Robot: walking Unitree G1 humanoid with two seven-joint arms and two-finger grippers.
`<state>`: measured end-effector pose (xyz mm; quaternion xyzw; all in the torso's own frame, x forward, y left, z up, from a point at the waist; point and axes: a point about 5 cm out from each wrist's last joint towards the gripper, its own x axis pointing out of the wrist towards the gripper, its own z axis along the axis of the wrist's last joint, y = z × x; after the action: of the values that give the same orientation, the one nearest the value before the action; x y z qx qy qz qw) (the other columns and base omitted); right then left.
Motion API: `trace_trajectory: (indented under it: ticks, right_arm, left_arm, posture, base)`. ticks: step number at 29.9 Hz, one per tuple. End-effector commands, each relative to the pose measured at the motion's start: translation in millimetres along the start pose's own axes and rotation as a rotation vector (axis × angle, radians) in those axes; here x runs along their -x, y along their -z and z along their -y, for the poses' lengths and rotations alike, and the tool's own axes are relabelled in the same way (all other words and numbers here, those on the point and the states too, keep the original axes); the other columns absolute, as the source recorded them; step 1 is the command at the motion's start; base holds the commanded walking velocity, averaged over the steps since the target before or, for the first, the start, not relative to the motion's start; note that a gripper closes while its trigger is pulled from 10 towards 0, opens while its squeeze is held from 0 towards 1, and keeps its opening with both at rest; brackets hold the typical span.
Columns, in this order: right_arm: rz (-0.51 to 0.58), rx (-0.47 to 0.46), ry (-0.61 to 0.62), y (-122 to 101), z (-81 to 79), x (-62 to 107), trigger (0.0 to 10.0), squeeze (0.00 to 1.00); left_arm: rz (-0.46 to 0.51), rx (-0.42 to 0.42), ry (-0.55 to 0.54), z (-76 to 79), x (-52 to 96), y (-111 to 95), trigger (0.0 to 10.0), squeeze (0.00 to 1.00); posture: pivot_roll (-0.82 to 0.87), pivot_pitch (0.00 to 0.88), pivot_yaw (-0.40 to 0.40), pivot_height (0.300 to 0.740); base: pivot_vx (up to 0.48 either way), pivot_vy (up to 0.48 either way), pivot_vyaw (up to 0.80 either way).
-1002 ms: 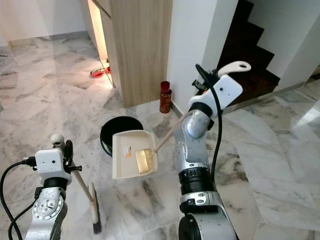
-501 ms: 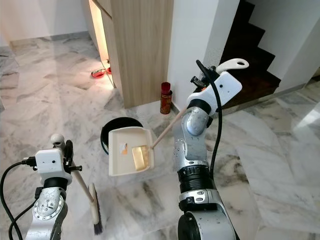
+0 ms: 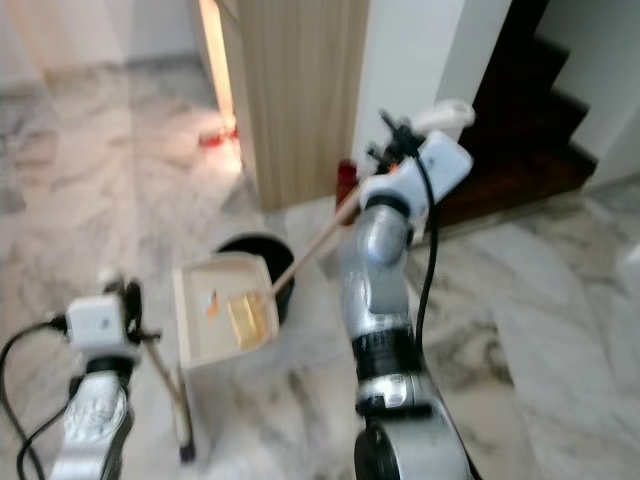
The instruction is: Sweep floor
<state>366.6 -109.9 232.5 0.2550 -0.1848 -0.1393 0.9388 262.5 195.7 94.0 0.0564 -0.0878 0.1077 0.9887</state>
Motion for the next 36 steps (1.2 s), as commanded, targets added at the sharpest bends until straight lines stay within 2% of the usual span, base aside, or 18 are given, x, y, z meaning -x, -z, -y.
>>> trace_trajectory:
  ticks: [1, 36]
  right_arm:
    - [0.035, -0.127, -0.071, -11.3, -34.9, 8.3, 10.0, 0.00]
    - [0.006, -0.133, -0.090, -7.0, -34.6, 9.1, 10.0, 0.00]
  left_arm:
    - [0.061, -0.007, -0.004, -3.6, -4.8, -11.0, 10.0, 0.00]
    - [0.063, -0.008, -0.011, -3.5, -5.8, -11.6, 10.0, 0.00]
  posture:
    - [0.14, 0.000, -0.028, 0.740]
    - [0.14, 0.000, -0.032, 0.740]
  base:
    - [0.296, 0.000, 0.00]
    - [0.304, 0.000, 0.00]
